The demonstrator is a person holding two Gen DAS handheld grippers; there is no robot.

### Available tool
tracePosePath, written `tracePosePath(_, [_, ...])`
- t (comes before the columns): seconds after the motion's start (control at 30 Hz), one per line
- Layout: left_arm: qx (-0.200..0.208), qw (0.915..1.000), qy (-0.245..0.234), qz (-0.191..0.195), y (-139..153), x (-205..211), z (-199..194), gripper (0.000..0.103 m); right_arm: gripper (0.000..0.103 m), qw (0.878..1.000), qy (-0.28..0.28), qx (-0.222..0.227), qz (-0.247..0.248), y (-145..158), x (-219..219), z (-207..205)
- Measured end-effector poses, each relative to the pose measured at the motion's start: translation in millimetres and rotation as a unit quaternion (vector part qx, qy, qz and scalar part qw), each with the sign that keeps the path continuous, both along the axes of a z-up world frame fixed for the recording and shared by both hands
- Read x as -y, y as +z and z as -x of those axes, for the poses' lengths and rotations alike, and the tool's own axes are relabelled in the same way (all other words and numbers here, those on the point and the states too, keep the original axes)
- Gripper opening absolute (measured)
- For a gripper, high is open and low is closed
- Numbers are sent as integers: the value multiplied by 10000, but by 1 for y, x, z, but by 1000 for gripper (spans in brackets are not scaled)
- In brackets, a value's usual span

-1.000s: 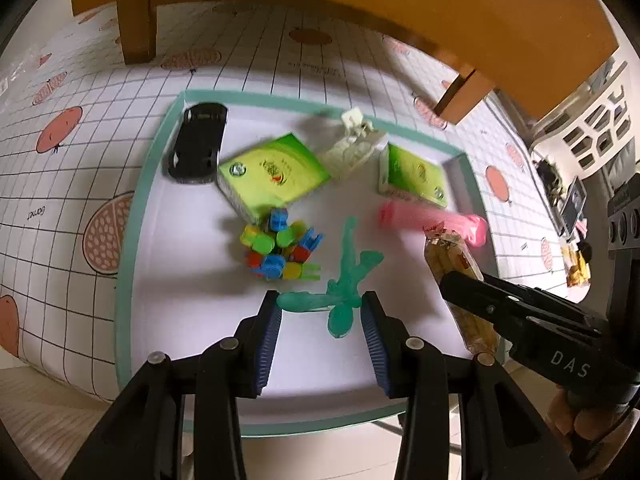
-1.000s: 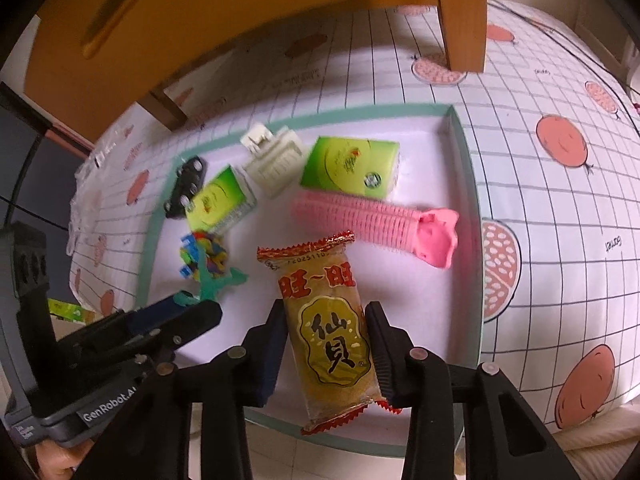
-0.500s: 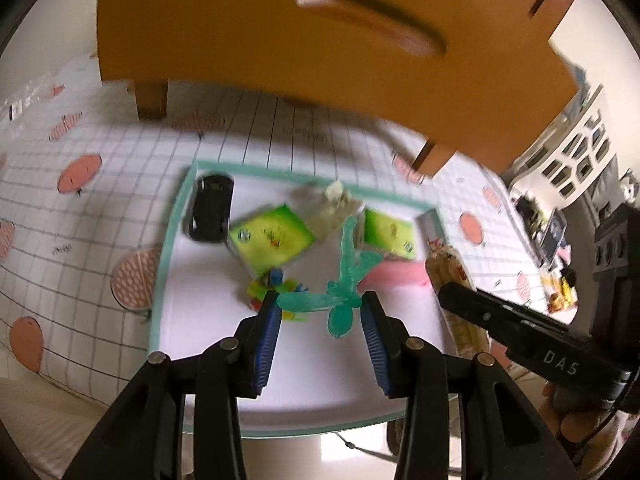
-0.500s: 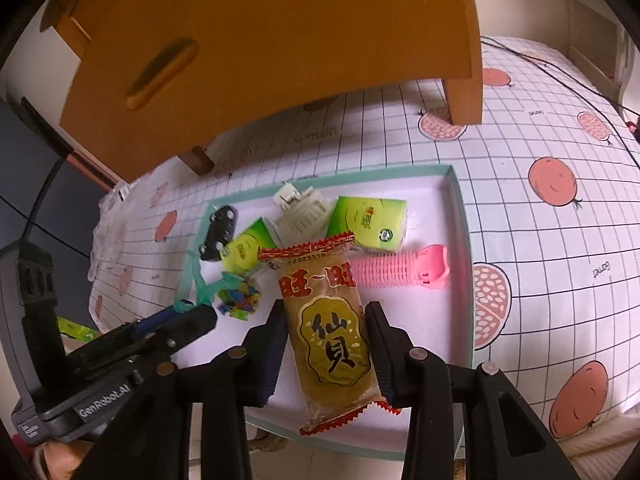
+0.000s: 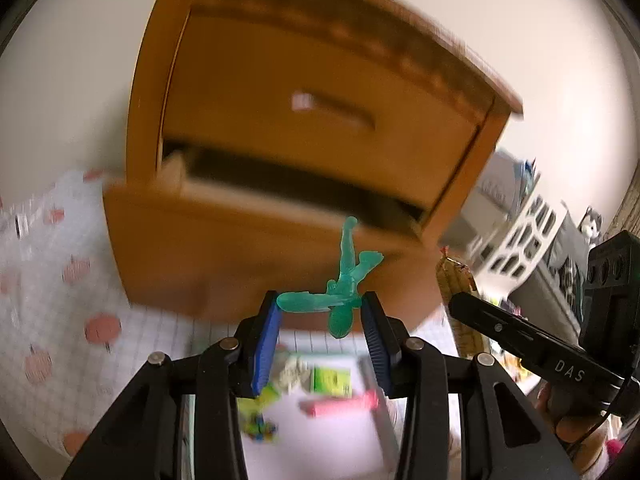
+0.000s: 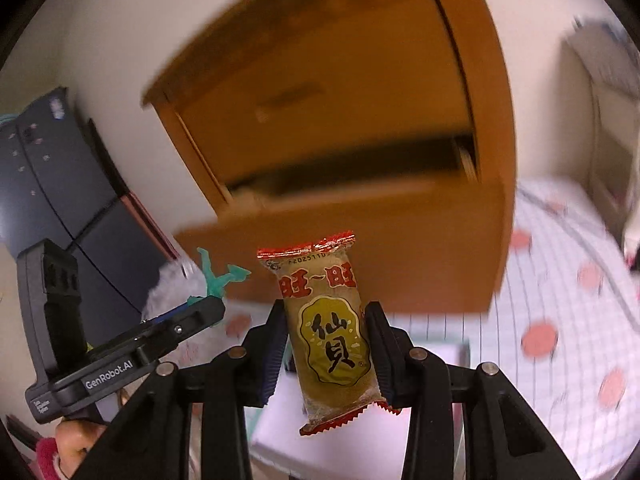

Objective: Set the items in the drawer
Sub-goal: 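Carry the green toy piece with left tool while right tool carries the snack packet to the drawer, then open left tool over the drawer while right tool releases the snack packet inside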

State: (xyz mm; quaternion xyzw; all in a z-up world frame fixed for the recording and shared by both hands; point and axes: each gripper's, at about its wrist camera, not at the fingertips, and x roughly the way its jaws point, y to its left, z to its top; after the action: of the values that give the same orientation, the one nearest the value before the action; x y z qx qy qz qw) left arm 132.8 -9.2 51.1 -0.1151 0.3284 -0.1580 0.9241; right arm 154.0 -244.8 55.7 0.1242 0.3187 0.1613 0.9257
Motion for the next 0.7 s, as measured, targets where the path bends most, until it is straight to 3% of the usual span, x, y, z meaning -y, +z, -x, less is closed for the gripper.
tracePosePath(0.17, [293, 9994, 184, -63, 37, -10, -27, 42, 41, 9995, -73, 284, 155, 45, -1, -28])
tracePosePath(0.33, [351, 9986, 331, -210, 52, -12, -48, 43, 41, 9991, -171, 276, 286, 64, 1, -53])
tracePosePath(0.47, [104, 9987, 433, -246, 45, -15, -69, 43, 41, 9987, -174, 132, 458, 66, -3, -74])
tracePosePath(0.7, [-410, 9970, 510, -409, 21, -12, -99, 43, 41, 9960, -113, -283, 835, 44, -15, -105])
